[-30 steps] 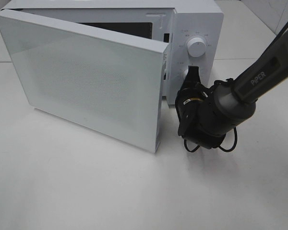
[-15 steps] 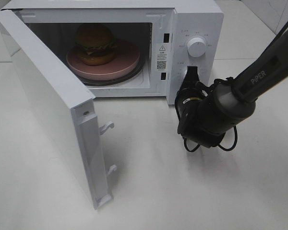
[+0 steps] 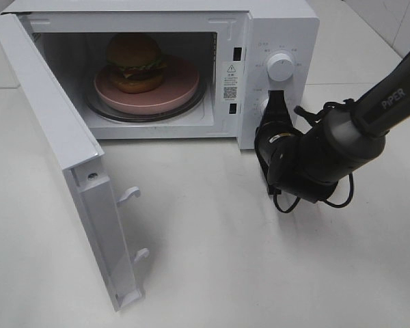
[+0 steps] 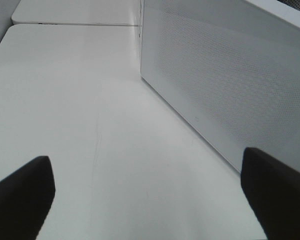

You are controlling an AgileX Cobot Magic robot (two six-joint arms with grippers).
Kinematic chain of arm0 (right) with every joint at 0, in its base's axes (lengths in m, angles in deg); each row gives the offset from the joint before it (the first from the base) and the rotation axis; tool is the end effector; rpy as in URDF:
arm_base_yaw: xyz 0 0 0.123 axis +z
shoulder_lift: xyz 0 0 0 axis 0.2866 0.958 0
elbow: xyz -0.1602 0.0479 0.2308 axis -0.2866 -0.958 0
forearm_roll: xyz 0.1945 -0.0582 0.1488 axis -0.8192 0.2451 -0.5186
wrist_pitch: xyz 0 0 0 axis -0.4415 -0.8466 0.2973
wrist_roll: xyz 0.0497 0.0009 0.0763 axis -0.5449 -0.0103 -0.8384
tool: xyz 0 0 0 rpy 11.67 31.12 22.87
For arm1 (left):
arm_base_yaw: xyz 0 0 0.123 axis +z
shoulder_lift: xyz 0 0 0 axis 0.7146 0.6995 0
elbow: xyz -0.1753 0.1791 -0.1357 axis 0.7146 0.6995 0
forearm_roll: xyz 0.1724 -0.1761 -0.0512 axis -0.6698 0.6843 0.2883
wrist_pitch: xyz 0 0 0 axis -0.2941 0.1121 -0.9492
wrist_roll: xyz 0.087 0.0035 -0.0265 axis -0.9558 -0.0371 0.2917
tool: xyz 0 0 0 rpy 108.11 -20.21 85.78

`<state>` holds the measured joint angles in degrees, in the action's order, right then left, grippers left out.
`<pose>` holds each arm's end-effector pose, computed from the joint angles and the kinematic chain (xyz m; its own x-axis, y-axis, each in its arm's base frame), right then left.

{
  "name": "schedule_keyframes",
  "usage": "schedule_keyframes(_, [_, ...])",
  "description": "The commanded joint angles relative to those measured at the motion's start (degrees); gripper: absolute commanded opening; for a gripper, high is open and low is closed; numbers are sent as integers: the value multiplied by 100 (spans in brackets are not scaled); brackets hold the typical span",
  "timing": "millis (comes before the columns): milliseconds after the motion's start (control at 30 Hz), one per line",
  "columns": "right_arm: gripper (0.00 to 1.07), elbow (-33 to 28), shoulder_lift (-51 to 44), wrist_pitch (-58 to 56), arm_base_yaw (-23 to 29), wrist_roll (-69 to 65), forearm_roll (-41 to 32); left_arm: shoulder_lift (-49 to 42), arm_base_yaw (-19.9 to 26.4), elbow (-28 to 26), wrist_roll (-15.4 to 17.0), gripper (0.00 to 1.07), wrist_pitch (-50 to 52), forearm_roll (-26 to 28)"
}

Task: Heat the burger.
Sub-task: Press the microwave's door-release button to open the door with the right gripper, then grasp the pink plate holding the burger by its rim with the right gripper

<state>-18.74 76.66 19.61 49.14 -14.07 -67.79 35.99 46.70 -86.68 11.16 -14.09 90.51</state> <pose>0.3497 0.1635 0.0880 0.0412 0.9970 -0.0648 0.3841 0.0441 0.9222 -0.0051 -0.0111 0.2796 -0.4333 -0.0284 -0.9008 0.0819 0.9941 -0.0707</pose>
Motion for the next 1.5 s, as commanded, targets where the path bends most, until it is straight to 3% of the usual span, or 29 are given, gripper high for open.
schedule_keyframes(33, [1,0,-315,201,-29,52,487,-132,17,17,29,95,57,17])
schedule_keyframes(433, [0,-470,-808,-894,-29,115,487,-132,17,17,29,95,57,17])
schedule_keyframes(967, [2,-1581,-2086,-1719,-52,1100,476,-132,17,17,29,95,57,17])
schedule_keyframes(1233, [3,-1696,-3077,-3300,-52,3747,521,-132,17,17,29,95,57,17])
schedule_keyframes(1433, [3,-1696,-3329,-3994,-52,4400,733,-132,17,17,29,95,57,17])
schedule_keyframes(1500, [3,-1656,-3512,-4704,-52,4990,1123,-132,17,17,29,95,57,17])
